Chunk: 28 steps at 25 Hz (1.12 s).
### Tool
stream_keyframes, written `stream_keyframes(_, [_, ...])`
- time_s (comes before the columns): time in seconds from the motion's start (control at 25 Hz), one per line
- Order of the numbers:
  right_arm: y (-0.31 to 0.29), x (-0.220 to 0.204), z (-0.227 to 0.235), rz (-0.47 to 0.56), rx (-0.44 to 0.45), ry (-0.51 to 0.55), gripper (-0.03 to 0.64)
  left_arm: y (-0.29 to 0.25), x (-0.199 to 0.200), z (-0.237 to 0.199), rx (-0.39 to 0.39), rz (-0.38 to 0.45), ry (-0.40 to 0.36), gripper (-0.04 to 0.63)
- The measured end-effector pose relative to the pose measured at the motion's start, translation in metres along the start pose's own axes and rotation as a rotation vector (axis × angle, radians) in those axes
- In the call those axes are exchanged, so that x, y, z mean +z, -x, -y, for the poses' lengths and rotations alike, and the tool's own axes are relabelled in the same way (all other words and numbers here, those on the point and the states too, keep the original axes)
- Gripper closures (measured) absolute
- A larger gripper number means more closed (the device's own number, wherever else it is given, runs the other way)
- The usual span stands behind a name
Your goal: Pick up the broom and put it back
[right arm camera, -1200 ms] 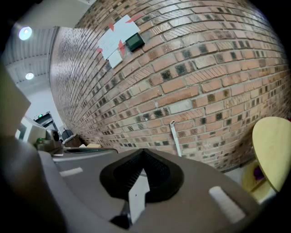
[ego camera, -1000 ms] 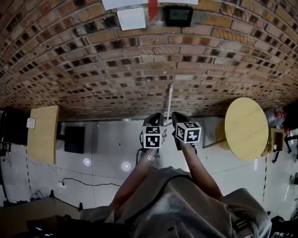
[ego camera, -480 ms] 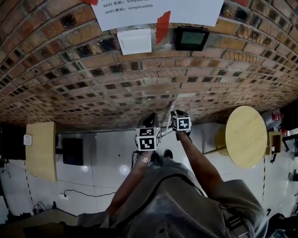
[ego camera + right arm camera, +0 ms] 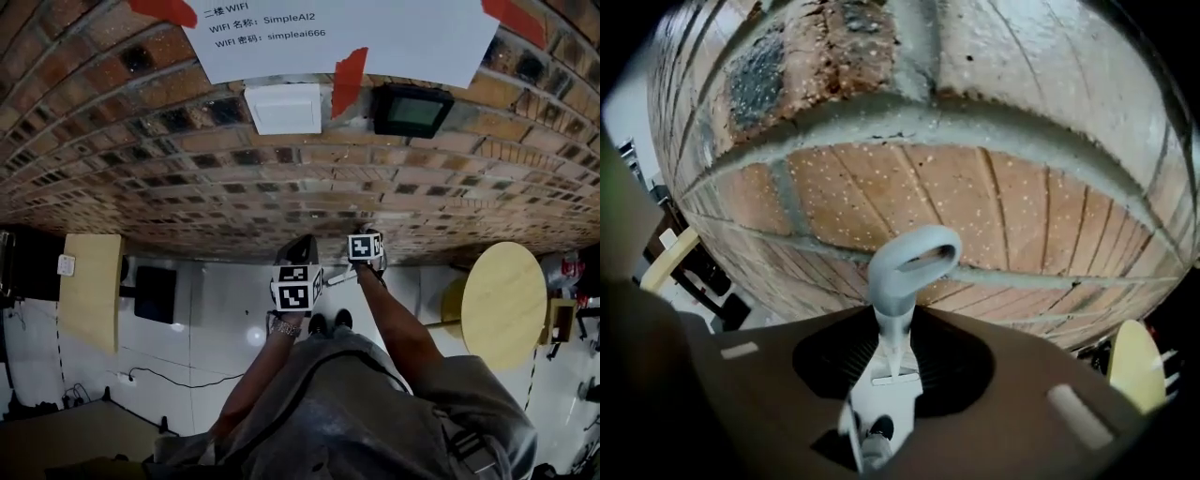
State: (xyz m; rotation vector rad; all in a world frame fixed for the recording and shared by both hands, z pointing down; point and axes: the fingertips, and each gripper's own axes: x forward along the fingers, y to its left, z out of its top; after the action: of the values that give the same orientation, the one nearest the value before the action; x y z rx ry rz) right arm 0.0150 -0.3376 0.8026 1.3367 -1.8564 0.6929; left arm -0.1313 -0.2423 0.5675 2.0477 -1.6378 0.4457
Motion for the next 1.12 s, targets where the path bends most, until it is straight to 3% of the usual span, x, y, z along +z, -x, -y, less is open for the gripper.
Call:
stream_keyframes(0.2, [0.005, -0.005, -0.002, 0.014, 0.061, 0.019, 0.523, -0.009, 0.016, 0.004, -0.017, 0.018, -0.011, 0.591])
stream_keyframes(0.44, [0.071, -0.028, -0.007, 0.061, 0.162, 0.036, 0.522, -0.023, 0.025, 0.017, -0.06, 0.036, -0.022, 0.591])
stream_keyframes(0.8, [0.164, 0.006, -0.014, 0.192, 0.207, 0.053, 0.518, -0.041, 0.027, 0.054, -0.127, 0.02, -0.092, 0.592])
stream_keyframes(1.12, [0.181, 0.018, -0.02, 0.224, 0.228, 0.075, 0.518, -0.04, 0.032, 0.059, -0.125, 0.05, -0.019, 0.591])
